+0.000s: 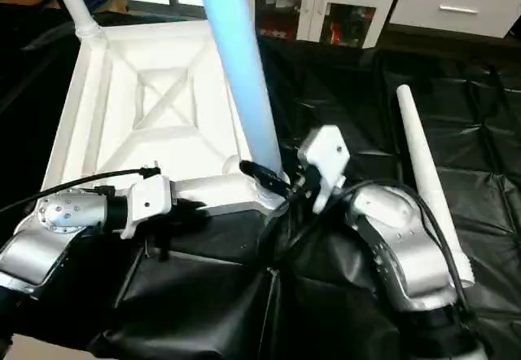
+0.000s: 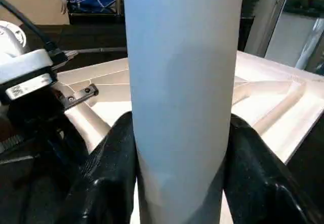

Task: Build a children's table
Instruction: Insert table leg to table base

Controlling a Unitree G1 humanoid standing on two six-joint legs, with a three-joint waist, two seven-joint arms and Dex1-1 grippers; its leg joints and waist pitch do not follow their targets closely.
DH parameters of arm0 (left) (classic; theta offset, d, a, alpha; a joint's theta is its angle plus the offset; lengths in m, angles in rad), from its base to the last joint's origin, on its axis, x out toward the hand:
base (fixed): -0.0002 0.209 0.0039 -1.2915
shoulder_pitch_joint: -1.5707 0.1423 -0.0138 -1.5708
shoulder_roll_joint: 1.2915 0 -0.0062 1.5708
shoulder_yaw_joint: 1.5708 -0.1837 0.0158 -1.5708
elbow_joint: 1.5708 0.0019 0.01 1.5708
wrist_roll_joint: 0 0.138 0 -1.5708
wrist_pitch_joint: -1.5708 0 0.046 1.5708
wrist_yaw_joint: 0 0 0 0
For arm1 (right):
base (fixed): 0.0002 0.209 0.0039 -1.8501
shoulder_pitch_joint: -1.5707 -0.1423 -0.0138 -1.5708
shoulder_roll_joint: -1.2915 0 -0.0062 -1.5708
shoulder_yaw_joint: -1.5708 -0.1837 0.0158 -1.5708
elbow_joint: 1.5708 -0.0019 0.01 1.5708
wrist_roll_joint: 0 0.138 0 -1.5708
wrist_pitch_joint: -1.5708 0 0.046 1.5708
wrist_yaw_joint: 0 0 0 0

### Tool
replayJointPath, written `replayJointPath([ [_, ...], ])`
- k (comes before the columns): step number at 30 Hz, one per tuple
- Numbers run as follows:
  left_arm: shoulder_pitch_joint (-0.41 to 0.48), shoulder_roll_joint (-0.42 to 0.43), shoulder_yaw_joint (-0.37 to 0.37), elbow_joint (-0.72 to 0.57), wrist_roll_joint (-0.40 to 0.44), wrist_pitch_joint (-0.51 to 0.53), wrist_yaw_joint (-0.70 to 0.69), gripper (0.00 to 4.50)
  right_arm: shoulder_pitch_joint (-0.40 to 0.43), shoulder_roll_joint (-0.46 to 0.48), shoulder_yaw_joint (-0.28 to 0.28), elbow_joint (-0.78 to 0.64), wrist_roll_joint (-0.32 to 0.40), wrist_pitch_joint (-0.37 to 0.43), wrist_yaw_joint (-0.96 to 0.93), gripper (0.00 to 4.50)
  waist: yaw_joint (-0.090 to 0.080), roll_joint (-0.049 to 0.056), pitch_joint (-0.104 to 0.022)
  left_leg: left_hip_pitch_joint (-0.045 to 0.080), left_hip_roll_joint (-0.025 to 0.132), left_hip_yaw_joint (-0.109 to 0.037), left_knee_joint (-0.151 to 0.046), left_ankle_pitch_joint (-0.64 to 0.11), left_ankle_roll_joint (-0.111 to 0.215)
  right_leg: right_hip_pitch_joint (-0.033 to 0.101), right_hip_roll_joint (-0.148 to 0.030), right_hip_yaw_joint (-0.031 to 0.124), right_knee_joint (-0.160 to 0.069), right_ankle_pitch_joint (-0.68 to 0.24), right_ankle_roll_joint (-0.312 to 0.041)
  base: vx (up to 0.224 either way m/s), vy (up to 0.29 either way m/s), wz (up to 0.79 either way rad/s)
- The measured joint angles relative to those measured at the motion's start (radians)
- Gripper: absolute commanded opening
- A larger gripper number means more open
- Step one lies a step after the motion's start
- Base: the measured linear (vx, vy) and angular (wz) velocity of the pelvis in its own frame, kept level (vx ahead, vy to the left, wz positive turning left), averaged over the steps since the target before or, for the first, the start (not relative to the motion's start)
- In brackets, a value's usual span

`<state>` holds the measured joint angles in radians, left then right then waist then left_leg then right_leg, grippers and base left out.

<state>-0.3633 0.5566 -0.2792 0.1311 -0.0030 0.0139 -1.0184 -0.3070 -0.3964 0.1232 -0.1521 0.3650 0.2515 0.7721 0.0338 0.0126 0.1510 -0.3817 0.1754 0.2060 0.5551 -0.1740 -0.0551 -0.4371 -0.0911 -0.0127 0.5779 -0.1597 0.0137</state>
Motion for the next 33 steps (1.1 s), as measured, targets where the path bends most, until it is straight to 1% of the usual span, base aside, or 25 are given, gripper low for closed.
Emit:
replayJointPath([
  [2, 0.000, 0.001, 0.000, 0.000, 0.000, 0.000, 0.000, 0.00, -0.012, 0.009, -0.007, 0.009, 0.010, 0.021, -0.001, 1.80, 0.000, 0.000, 0.000, 0.000, 0.000, 0.000, 0.000, 0.000, 0.000, 0.000, 0.000, 0.000, 0.000, 0.000, 0.000, 0.000, 0.000, 0.00],
  [5, 0.000, 0.002, 0.000, 0.000, 0.000, 0.000, 0.000, 0.00, -0.024, 0.041, -0.040, 0.040, 0.036, 0.055, -0.008, 1.80, 0.000, -0.001, 0.000, 0.000, 0.000, 0.000, 0.000, 0.000, 0.000, 0.000, 0.000, 0.000, 0.000, 0.000, 0.000, 0.000, 0.000, 0.00],
  [9, 0.000, 0.002, 0.000, 0.000, 0.000, 0.000, 0.000, 0.00, -0.029, 0.071, -0.067, 0.064, 0.065, 0.070, -0.028, 1.80, 0.000, -0.001, -0.001, 0.000, 0.000, 0.000, 0.000, 0.000, 0.000, 0.000, 0.000, 0.000, 0.000, 0.000, 0.000, 0.000, 0.000, 0.00],
  [13, 0.000, 0.002, 0.000, 0.000, 0.000, 0.000, 0.000, 0.00, -0.015, 0.086, -0.095, 0.075, 0.097, 0.073, -0.041, 1.80, 0.000, -0.001, -0.001, 0.000, 0.000, 0.000, 0.000, 0.000, 0.000, 0.000, 0.000, 0.000, 0.000, 0.000, 0.000, 0.000, 0.000, 0.00],
  [20, -0.002, -0.001, 0.000, 0.003, 0.001, -0.001, 0.000, 0.00, 0.027, 0.106, -0.138, 0.063, 0.124, 0.074, -0.054, 1.80, 0.000, -0.001, -0.001, 0.000, 0.000, 0.000, 0.000, 0.000, 0.000, 0.000, 0.000, 0.000, 0.000, 0.000, 0.000, 0.000, 0.000, 0.00],
  [25, -0.001, -0.002, -0.003, 0.002, 0.002, -0.001, 0.000, 0.00, 0.059, 0.109, -0.145, 0.038, 0.137, 0.070, -0.067, 1.80, 0.002, -0.001, -0.001, 0.000, 0.000, 0.000, -0.002, 0.000, 0.000, 0.000, 0.000, 0.000, -0.001, 0.000, 0.001, 0.000, 0.000, 0.00],
  [28, -0.001, -0.002, -0.004, 0.001, 0.002, -0.001, 0.000, 0.00, 0.091, 0.113, -0.144, 0.008, 0.138, 0.048, -0.066, 1.80, 0.002, -0.001, -0.001, 0.000, 0.000, 0.000, -0.002, 0.000, 0.000, 0.000, 0.000, 0.000, -0.001, -0.001, 0.001, 0.000, 0.000, 0.00],
  [30, -0.001, -0.002, -0.004, 0.001, 0.002, 0.000, 0.000, 0.00, 0.107, 0.119, -0.137, -0.005, 0.138, 0.037, -0.064, 1.80, 0.001, -0.002, -0.001, 0.000, 0.000, 0.000, -0.002, 0.000, 0.000, 0.000, 0.000, 0.000, -0.001, -0.001, 0.002, 0.000, 0.000, 0.00],
  [33, -0.002, -0.002, -0.004, 0.000, 0.005, 0.000, 0.002, 0.00, 0.137, 0.119, -0.114, -0.026, 0.119, 0.005, -0.057, 1.80, 0.001, -0.004, -0.003, 0.000, 0.000, 0.000, -0.002, 0.000, -0.001, 0.000, 0.000, 0.000, -0.001, -0.004, 0.006, 0.000, 0.000, 0.00],
])
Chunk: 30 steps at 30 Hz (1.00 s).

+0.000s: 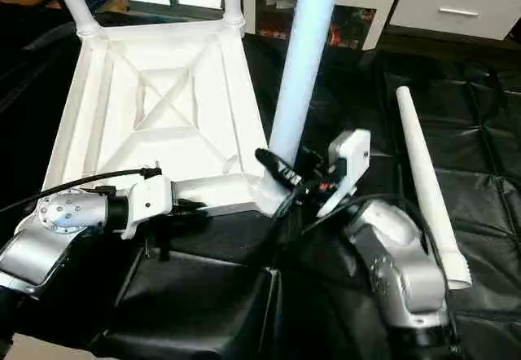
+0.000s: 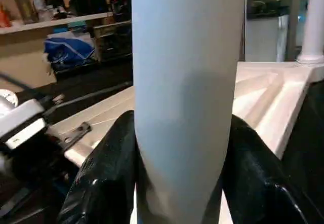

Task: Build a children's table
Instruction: Insert table leg to table base

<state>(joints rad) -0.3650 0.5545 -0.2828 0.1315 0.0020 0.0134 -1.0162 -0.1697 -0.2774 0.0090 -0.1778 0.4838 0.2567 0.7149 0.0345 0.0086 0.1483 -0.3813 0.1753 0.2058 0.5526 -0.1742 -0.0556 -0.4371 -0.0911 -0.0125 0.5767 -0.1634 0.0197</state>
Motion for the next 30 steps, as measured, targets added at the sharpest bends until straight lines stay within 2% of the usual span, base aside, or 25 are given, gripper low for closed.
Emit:
replayJointPath([
  [6, 0.000, 0.000, 0.000, 0.000, 0.002, 0.000, 0.000, 0.00, 0.026, 0.009, 0.006, -0.014, -0.018, -0.032, -0.012, 1.80, 0.000, -0.001, -0.002, 0.000, 0.000, 0.000, 0.000, 0.000, 0.000, 0.000, 0.000, 0.000, 0.000, -0.001, 0.002, 0.000, 0.000, 0.00],
  [10, 0.000, 0.000, 0.000, 0.001, 0.002, -0.001, 0.000, 0.00, 0.004, 0.017, -0.010, -0.002, -0.005, -0.025, -0.030, 1.80, -0.001, -0.001, -0.002, 0.000, 0.000, 0.000, 0.000, 0.000, 0.000, 0.000, 0.000, 0.000, 0.000, -0.001, 0.001, 0.000, 0.000, 0.00],
  [13, -0.001, -0.001, 0.000, 0.002, 0.002, -0.002, 0.000, 0.00, -0.026, 0.002, -0.008, 0.027, -0.023, -0.038, -0.029, 1.80, -0.001, -0.001, -0.002, -0.001, 0.000, 0.000, 0.000, 0.000, 0.000, 0.000, 0.000, 0.000, 0.000, 0.000, 0.001, 0.000, 0.000, 0.00],
  [18, 0.000, -0.004, -0.002, 0.001, 0.004, -0.004, 0.000, 0.00, -0.061, -0.066, 0.030, 0.049, -0.099, -0.102, 0.021, 1.80, 0.001, 0.000, -0.002, -0.001, -0.001, 0.000, -0.001, 0.000, 0.000, 0.000, 0.000, 0.000, 0.000, 0.002, -0.003, 0.000, 0.000, 0.00],
  [30, 0.003, -0.004, -0.002, -0.006, 0.004, -0.001, 0.002, 0.00, -0.060, -0.081, 0.068, 0.094, -0.159, -0.230, 0.057, 1.80, 0.000, 0.000, -0.002, -0.001, -0.001, 0.000, -0.001, 0.000, 0.000, 0.000, 0.000, 0.000, -0.001, 0.002, -0.003, 0.000, 0.000, 0.00],
])
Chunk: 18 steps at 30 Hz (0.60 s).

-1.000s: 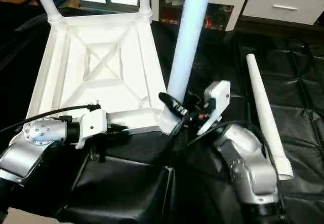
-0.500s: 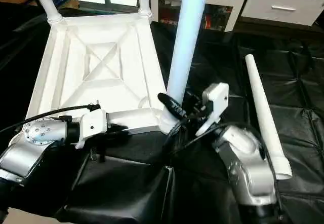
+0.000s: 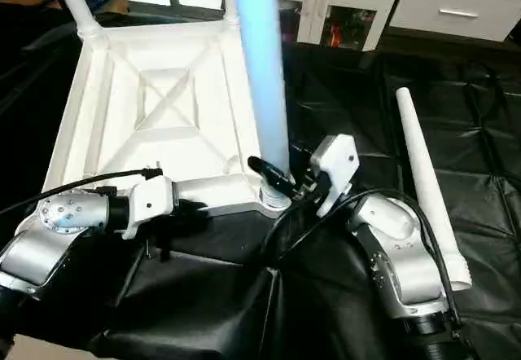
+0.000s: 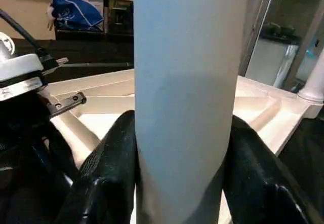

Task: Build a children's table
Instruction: Insert table leg to table base

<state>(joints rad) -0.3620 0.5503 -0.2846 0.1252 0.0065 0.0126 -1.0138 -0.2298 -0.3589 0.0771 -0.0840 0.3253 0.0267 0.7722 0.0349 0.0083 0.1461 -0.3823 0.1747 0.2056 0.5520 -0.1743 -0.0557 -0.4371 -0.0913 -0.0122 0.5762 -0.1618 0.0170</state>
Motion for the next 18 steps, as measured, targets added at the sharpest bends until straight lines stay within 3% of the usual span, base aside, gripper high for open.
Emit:
replayJointPath([
  [18, -0.001, -0.003, 0.001, 0.010, 0.004, -0.011, 0.000, 0.00, 0.028, 0.014, 0.027, 0.014, -0.027, -0.073, 0.007, 1.80, -0.001, 0.001, -0.001, 0.000, 0.000, 0.000, -0.001, 0.000, 0.000, 0.000, 0.000, 0.000, 0.000, -0.001, 0.002, 0.000, 0.000, 0.00],
])
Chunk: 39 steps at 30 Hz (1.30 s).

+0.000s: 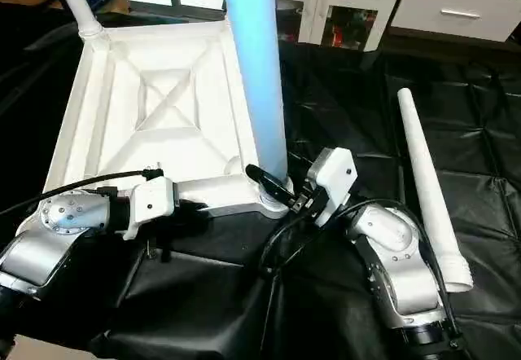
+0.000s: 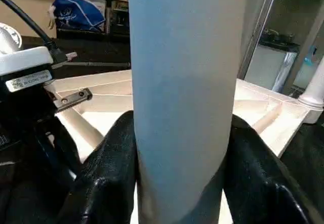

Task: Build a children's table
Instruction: Insert table leg to table base

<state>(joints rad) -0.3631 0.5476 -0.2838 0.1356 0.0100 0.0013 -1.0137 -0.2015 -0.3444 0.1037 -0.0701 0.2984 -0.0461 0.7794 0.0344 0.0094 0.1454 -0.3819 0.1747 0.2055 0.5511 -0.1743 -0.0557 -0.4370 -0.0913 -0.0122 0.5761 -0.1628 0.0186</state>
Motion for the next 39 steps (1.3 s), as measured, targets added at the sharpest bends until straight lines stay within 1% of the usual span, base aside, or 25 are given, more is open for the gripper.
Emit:
replayJointPath([
  [3, 0.000, 0.000, 0.003, 0.003, 0.000, -0.001, 0.000, 0.00, -0.017, 0.002, 0.005, 0.011, 0.000, 0.004, 0.008, 1.80, -0.001, 0.000, 0.000, 0.000, 0.000, 0.000, 0.000, 0.000, 0.000, 0.000, 0.000, 0.000, 0.000, -0.002, 0.003, 0.000, 0.000, 0.00],
  [10, 0.000, 0.003, 0.006, 0.011, -0.001, -0.006, 0.000, 0.00, -0.057, 0.007, 0.019, 0.024, -0.004, 0.048, 0.032, 1.80, -0.002, 0.000, 0.000, 0.001, 0.000, 0.000, -0.001, 0.000, 0.000, 0.000, 0.000, 0.000, 0.000, -0.002, 0.004, 0.000, 0.000, 0.00],
  [17, 0.000, 0.002, 0.009, 0.014, 0.000, -0.007, 0.000, 0.00, -0.111, 0.038, 0.019, 0.083, 0.010, 0.093, 0.029, 1.80, -0.003, -0.001, -0.001, 0.002, 0.000, 0.000, -0.001, 0.000, 0.000, 0.001, 0.000, 0.000, 0.000, -0.002, 0.004, 0.000, 0.000, 0.00],
  [22, 0.000, 0.000, 0.008, 0.011, 0.003, -0.007, 0.000, 0.00, -0.117, 0.067, -0.018, 0.122, 0.048, 0.113, 0.011, 1.80, -0.003, -0.001, -0.001, 0.002, 0.000, 0.000, -0.001, 0.000, 0.000, 0.000, 0.000, 0.000, 0.000, -0.002, 0.004, 0.000, 0.000, 0.00],
  [26, 0.000, -0.002, 0.007, 0.009, 0.007, -0.007, 0.000, 0.00, -0.106, 0.083, -0.039, 0.122, 0.067, 0.118, -0.002, 1.80, -0.003, -0.001, -0.001, 0.002, 0.000, 0.000, -0.001, 0.000, 0.000, 0.000, 0.000, 0.000, 0.000, -0.002, 0.004, 0.000, 0.000, 0.00],
  [29, 0.000, -0.003, 0.007, 0.008, 0.008, -0.007, 0.001, 0.00, -0.088, 0.098, -0.069, 0.121, 0.103, 0.126, -0.020, 1.80, -0.003, -0.001, -0.001, 0.001, 0.000, 0.000, -0.001, 0.000, 0.000, 0.000, 0.000, 0.000, 0.000, -0.002, 0.004, 0.000, 0.000, 0.00],
  [31, 0.000, -0.003, 0.007, 0.008, 0.008, -0.007, 0.001, 0.00, -0.077, 0.103, -0.080, 0.120, 0.122, 0.127, -0.031, 1.80, -0.002, -0.001, -0.001, 0.001, 0.000, 0.000, -0.002, 0.000, 0.000, 0.000, 0.000, 0.000, 0.000, -0.003, 0.004, 0.000, 0.000, 0.00],
  [36, 0.000, -0.005, 0.004, 0.004, 0.009, -0.007, 0.001, 0.00, -0.042, 0.126, -0.109, 0.102, 0.146, 0.130, -0.056, 1.80, 0.000, -0.001, -0.001, 0.001, 0.000, 0.000, -0.003, 0.000, 0.000, 0.000, 0.000, 0.000, -0.001, -0.003, 0.005, 0.000, 0.000, 0.00],
  [39, 0.000, -0.005, 0.002, 0.004, 0.009, -0.007, 0.001, 0.00, -0.029, 0.128, -0.116, 0.096, 0.160, 0.128, -0.062, 1.80, 0.002, -0.001, -0.001, 0.001, -0.001, 0.000, -0.004, 0.000, 0.000, 0.000, 0.000, 0.000, -0.001, -0.003, 0.005, 0.000, 0.000, 0.00],
])
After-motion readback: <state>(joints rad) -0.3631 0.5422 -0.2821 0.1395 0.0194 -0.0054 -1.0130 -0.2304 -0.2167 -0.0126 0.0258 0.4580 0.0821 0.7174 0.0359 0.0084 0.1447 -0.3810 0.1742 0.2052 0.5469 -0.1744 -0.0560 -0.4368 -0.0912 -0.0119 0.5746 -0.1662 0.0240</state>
